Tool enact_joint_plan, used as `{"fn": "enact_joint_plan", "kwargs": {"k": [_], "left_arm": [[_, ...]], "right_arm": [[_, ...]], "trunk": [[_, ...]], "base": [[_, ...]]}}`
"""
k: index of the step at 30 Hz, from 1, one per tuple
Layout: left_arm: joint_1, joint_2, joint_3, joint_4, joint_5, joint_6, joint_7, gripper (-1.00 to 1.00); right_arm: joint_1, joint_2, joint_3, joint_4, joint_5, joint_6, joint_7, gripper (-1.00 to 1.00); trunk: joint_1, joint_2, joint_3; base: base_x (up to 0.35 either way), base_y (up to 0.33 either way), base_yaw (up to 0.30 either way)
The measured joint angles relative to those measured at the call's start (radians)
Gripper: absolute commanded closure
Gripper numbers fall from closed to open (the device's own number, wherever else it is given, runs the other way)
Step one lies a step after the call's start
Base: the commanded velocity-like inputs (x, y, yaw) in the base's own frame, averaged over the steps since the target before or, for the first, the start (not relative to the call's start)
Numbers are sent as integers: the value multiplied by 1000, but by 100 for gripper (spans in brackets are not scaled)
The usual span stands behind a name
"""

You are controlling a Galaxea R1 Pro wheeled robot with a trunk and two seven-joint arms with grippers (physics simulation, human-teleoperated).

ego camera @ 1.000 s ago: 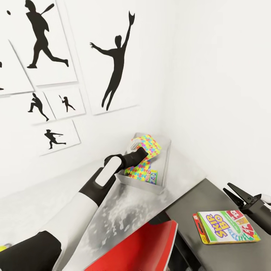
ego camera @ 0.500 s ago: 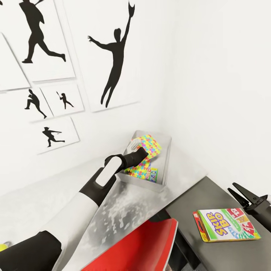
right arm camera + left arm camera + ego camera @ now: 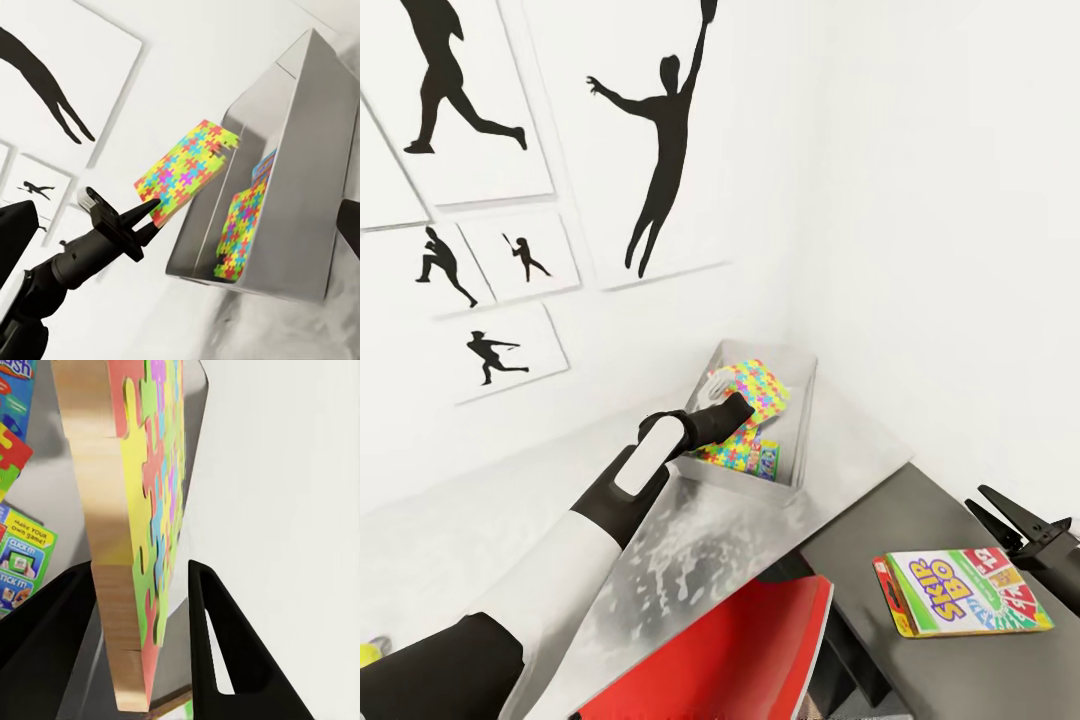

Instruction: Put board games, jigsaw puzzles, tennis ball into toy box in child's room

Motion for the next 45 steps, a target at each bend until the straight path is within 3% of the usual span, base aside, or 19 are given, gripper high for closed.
{"fn": "enact_joint_plan", "kwargs": {"k": [13,37,40,41,45], "left_arm": [[-1,0,-27,1,0,23,-1,100],[-2,0,-29,-1,-1,25,-1,100],[-2,0,-29,-4,-1,25,-1,100],[-3,0,-29,-4,-1,25,-1,-100],[-3,0,-29,-6,-1,25,-2,-100]], "right_arm": [[0,0,0,0,0,0,0,-100],[0,0,-1,0,0,0,1,-100],[0,0,-17,0,0,0,4,-100],[0,0,-25,0,0,0,6,-100],[0,1,-39,0,0,0,7,-100]], "trunk": [[0,0,-21],[0,0,-60],[0,0,-65],[0,0,-67],[0,0,-72]], "base": [[0,0,0],[0,0,0],[0,0,0],[0,0,0],[0,0,0]]}}
